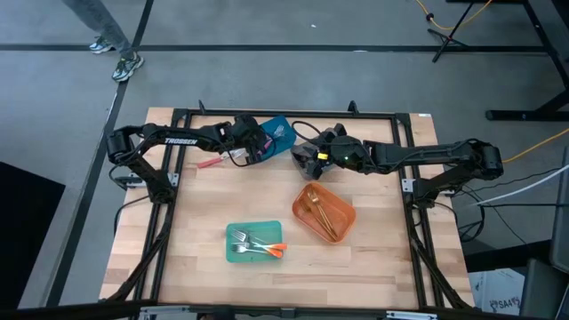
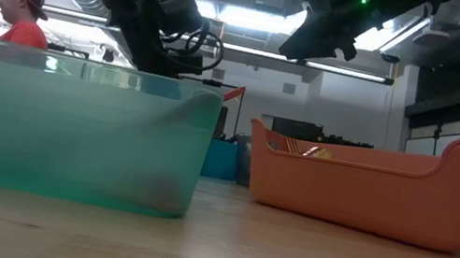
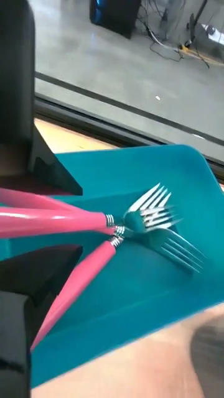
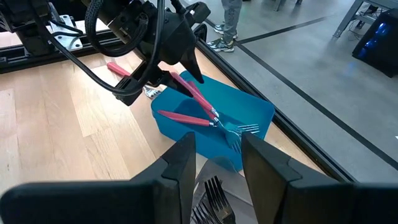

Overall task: Sort silverware by color (type)
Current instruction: Put the pink fork into the top left blue bin

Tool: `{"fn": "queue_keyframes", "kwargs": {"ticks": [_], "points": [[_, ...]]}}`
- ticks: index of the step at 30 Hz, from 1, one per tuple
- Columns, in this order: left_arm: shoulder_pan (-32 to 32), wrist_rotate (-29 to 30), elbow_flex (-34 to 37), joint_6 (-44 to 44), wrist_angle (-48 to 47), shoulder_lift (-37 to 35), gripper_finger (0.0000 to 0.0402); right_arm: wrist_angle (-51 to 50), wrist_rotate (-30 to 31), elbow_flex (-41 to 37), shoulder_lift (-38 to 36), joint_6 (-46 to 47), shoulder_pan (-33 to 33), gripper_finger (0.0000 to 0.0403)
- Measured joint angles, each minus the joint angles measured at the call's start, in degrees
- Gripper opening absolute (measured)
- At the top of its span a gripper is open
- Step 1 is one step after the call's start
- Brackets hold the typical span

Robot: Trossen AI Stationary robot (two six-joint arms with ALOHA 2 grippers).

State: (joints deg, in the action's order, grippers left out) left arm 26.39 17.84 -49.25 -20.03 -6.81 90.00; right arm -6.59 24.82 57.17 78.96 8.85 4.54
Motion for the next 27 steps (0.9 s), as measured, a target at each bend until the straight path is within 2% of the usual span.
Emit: {"fn": "queue_keyframes", "kwargs": {"ticks": [6, 14, 27], "points": [[-0.2, 4.25, 0.0, 0.02, 0.0, 0.0, 0.0166, 0.0, 0.0, 0.0, 0.0, 0.01, 0.0, 0.0117], [-2.42, 5.57, 0.0, 0.12, -0.27, -1.01, 0.0173, 0.0, 0.0, 0.0, 0.0, 0.01, -0.02, 0.0117], [-5.62, 5.61, 0.0, 0.22, -2.7, -15.49, 0.0173, -0.02, 0.0, 0.0, 0.0, -0.01, -0.02, 0.0117]]}}
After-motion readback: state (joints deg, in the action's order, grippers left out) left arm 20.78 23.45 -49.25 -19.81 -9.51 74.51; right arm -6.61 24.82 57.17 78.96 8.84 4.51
